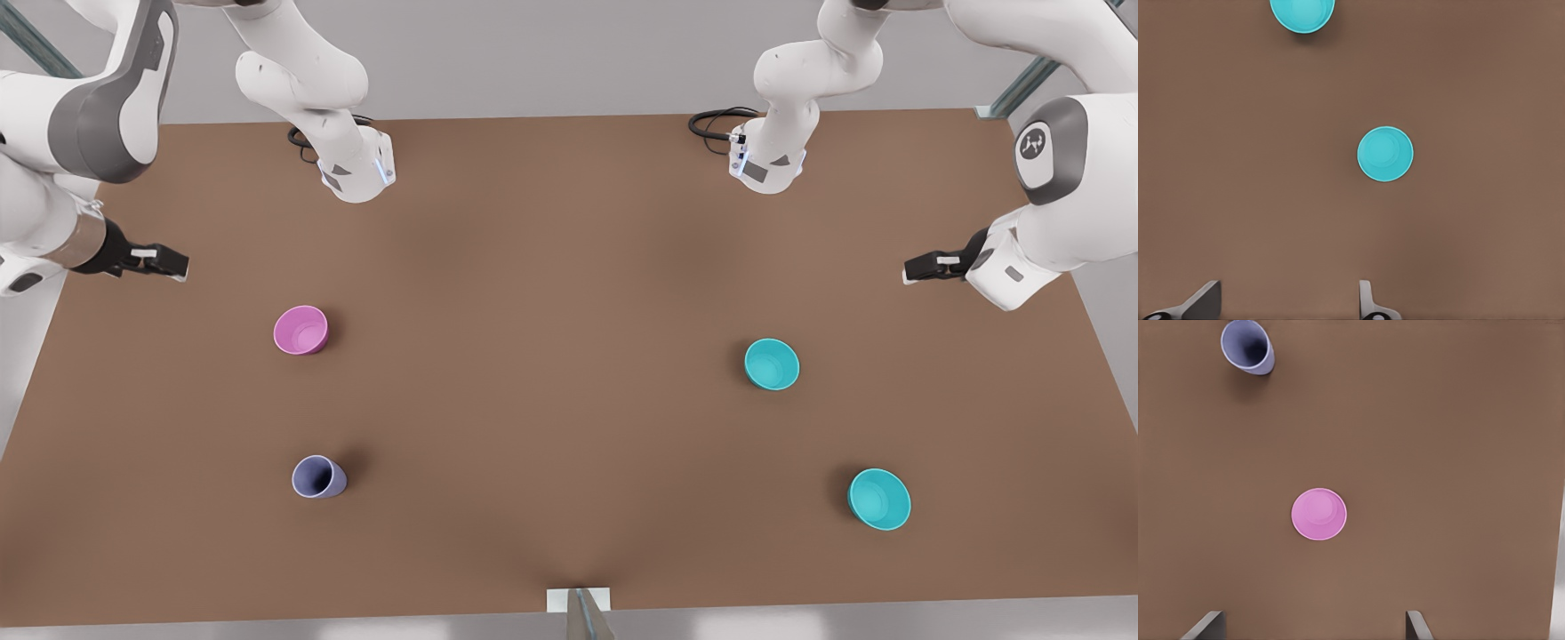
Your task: Stack the blue bowl on the pink bowl
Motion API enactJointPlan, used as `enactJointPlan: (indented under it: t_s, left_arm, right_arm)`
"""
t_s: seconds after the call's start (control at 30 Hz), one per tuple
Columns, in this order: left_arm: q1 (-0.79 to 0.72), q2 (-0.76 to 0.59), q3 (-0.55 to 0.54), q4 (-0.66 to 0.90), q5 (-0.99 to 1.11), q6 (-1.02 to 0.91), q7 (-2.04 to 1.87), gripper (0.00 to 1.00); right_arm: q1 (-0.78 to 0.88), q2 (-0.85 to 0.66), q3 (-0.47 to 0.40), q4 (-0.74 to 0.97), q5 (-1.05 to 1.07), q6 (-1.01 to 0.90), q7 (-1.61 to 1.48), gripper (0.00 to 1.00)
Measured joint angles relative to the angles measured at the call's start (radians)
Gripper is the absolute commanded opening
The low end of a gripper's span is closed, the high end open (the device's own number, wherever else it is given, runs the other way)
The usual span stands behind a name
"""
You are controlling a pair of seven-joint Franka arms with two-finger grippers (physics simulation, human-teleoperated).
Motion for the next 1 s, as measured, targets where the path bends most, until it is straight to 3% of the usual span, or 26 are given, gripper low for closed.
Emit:
enactJointPlan:
  t_s: [0.1,0.3,0.57,1.0]
  left_arm:
    - [-0.001,-0.001,0.0,0.0,0.0,-0.01,0.001,1.0]
    - [-0.001,0.002,-0.001,0.0,0.0,-0.022,0.001,1.0]
    - [-0.001,0.014,-0.002,-0.001,0.001,-0.027,0.002,1.0]
    - [-0.001,0.037,-0.006,0.0,0.048,-0.025,0.002,1.0]
  right_arm:
    - [0.009,0.013,-0.002,0.0,0.004,0.014,-0.003,1.0]
    - [-0.012,0.297,-0.004,-0.007,0.052,0.059,0.0,1.0]
    - [-0.104,0.146,-0.004,-0.509,0.105,0.351,0.013,1.0]
    - [-0.153,0.163,-0.001,-0.851,0.199,0.879,0.023,1.0]
